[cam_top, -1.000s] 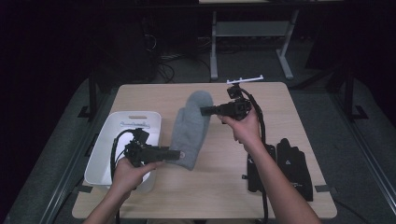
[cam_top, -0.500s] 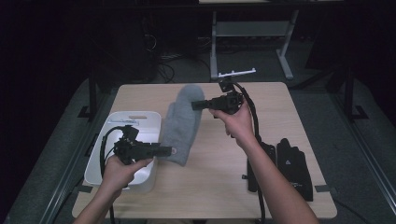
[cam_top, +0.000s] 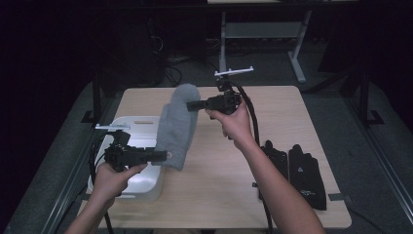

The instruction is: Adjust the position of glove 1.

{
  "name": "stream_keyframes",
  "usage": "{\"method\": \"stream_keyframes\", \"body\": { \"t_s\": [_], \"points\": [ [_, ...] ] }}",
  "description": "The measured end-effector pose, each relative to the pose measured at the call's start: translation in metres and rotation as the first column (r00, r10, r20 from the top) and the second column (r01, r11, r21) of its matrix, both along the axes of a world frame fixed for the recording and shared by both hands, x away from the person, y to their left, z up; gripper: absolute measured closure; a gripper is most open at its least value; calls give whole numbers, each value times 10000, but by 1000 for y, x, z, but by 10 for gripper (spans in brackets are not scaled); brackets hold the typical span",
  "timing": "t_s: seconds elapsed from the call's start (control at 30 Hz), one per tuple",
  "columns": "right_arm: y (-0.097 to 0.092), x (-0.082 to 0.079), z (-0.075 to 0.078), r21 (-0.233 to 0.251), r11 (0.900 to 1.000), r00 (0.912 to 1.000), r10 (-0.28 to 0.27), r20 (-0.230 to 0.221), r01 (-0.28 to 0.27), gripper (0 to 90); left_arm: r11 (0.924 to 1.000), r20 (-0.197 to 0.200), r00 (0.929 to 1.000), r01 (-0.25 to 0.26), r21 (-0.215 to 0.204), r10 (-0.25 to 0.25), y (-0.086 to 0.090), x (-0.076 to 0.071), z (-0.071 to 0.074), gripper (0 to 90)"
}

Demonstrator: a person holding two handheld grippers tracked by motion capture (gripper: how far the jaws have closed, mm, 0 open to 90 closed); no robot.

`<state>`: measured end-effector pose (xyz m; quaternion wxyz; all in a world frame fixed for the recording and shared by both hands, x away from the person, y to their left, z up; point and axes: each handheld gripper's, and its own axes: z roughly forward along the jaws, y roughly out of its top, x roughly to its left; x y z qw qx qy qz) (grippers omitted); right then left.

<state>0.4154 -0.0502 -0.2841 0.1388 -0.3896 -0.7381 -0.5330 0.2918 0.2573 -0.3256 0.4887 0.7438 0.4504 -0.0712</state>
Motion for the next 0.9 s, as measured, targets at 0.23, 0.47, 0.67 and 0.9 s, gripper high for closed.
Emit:
{"method": "stream_keyframes", "body": {
  "t_s": [0.23, 0.47, 0.67, 0.9],
  "points": [
    [18, 5, 3, 197, 9997, 9998, 169, -65, -168, 771, 9996, 31, 9996, -266, 46, 266, 13, -2, 3, 491],
    [39, 10, 0, 386, 9984, 9989, 412, -243, -402, 772, 9980, 7, 9980, -630, -3, 630, 32, -6, 3, 490],
    [58, 14, -2, 372, 9977, 9979, 581, -278, -570, 771, 9953, -63, 9954, -961, -93, 960, 49, -10, 1, 490],
    [79, 19, -8, 424, 9960, 9962, 806, -324, -792, 772, 9918, -162, 9917, -1277, -44, 1276, 64, -14, -2, 488]
  ]
}}
